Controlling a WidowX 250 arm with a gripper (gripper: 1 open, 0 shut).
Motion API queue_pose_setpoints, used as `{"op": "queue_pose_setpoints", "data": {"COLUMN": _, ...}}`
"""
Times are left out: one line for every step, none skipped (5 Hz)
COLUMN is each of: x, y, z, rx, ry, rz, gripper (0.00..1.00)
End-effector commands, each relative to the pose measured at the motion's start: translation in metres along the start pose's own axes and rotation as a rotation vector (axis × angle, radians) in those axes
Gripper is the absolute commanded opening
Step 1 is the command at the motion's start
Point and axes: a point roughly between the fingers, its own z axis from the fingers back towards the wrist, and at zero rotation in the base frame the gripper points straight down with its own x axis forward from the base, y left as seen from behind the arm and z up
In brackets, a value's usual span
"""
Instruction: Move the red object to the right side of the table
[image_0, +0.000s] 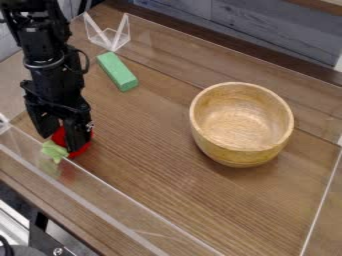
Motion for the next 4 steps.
{"op": "queue_pose_setpoints", "data": {"x": 0.0027, "y": 0.0015, "z": 0.009, "rx": 0.011, "ry": -0.026, "rz": -0.037, "gripper": 1.0}}
{"op": "queue_pose_setpoints", "data": {"x": 0.002, "y": -0.0005, "z": 0.0129, "rx": 0.008, "ry": -0.027, "rz": -0.069, "gripper": 1.0}}
{"op": "queue_pose_setpoints", "data": {"x": 0.0034, "y": -0.0018, "z": 0.0165, "rx": 0.004, "ry": -0.029, "rz": -0.088, "gripper": 1.0}}
{"op": "queue_pose_setpoints", "data": {"x": 0.0097, "y": 0.001, "z": 0.0169, "rx": 0.001, "ry": -0.033, "rz": -0.042, "gripper": 1.0}}
